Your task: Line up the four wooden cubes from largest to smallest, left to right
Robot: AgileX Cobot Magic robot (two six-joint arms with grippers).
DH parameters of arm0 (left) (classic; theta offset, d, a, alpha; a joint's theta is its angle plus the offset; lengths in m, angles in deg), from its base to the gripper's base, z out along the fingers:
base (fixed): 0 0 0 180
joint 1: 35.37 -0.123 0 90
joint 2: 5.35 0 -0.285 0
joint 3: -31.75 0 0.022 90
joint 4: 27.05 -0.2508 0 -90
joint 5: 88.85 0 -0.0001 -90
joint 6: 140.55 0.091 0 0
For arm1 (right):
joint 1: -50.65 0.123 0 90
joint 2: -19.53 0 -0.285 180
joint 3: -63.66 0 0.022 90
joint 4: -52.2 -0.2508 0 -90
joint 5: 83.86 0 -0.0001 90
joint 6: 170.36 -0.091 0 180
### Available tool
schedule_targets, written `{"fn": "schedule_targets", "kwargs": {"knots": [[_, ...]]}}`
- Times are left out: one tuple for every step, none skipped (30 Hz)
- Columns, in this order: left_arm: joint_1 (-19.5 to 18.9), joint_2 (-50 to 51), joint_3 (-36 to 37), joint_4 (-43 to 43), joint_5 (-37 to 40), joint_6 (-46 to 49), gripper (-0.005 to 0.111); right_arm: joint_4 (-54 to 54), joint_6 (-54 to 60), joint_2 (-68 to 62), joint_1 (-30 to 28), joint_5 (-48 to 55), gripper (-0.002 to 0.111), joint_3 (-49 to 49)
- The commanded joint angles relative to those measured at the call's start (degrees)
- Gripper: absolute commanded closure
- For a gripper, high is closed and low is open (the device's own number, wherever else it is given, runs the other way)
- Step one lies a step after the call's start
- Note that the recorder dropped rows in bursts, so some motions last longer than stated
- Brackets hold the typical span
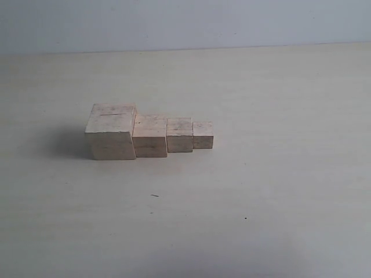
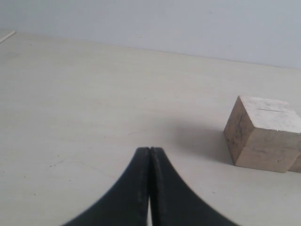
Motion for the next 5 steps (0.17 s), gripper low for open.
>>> {"fn": "schedule_targets", "kwargs": {"knots": [[0.35, -0.32, 0.14, 0.54, -0.53, 0.08, 0.107, 0.06, -0.06, 0.35, -0.26, -0.03, 0.108, 0.26], [0.35, -0.32, 0.14, 0.54, -0.53, 0.08, 0.107, 0.06, -0.06, 0.35, -0.26, -0.03, 0.108, 0.26], [0.35, -0.32, 0.14, 0.54, -0.53, 0.08, 0.107, 0.06, -0.06, 0.35, -0.26, -0.03, 0.108, 0.26], [0.35, -0.32, 0.14, 0.54, -0.53, 0.08, 0.107, 0.06, -0.06, 0.35, -0.26, -0.03, 0.108, 0.26], [0.35, -0.32, 0.14, 0.54, -0.53, 0.08, 0.107, 0.06, -0.06, 0.35, -0.26, -0.03, 0.108, 0.26]]}}
